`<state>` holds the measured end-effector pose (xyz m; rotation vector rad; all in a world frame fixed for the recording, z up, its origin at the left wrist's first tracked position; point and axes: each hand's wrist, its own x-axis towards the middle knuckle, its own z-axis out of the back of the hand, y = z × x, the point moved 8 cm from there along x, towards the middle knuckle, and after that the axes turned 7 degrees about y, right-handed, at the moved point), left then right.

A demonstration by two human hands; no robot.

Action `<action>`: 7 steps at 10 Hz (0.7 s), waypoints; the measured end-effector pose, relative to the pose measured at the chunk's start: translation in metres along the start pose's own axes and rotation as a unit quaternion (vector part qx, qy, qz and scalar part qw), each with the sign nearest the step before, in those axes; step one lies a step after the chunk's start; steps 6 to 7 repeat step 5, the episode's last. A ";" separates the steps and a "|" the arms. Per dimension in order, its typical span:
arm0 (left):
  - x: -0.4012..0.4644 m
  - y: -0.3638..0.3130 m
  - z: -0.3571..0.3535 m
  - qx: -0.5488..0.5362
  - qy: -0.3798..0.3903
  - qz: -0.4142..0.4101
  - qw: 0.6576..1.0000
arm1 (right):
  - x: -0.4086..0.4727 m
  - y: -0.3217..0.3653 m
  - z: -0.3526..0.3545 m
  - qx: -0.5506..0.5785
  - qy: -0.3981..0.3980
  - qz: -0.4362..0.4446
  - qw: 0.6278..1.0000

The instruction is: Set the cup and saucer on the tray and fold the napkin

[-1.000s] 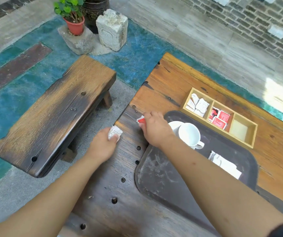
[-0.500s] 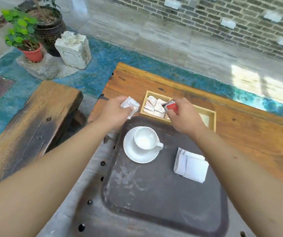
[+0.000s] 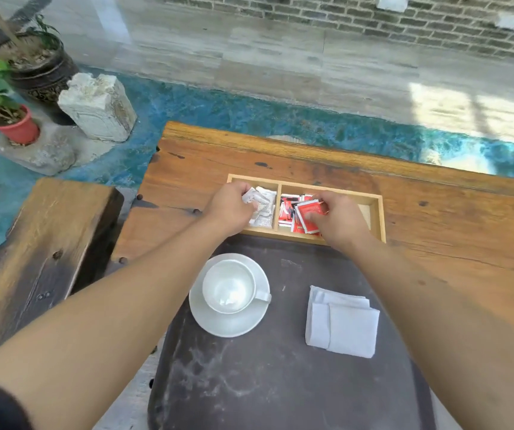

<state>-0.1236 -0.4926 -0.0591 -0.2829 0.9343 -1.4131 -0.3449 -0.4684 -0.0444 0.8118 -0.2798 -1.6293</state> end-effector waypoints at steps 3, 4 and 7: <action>0.014 0.008 -0.009 0.058 0.003 -0.006 0.998 | 0.010 -0.012 -0.016 -0.041 0.022 -0.010 0.999; 0.001 0.005 0.002 0.050 -0.008 -0.025 0.998 | -0.002 -0.001 -0.011 -0.057 0.017 0.002 0.998; -0.017 -0.002 0.021 0.036 -0.028 -0.051 0.998 | -0.020 0.015 0.003 -0.071 -0.019 0.018 0.997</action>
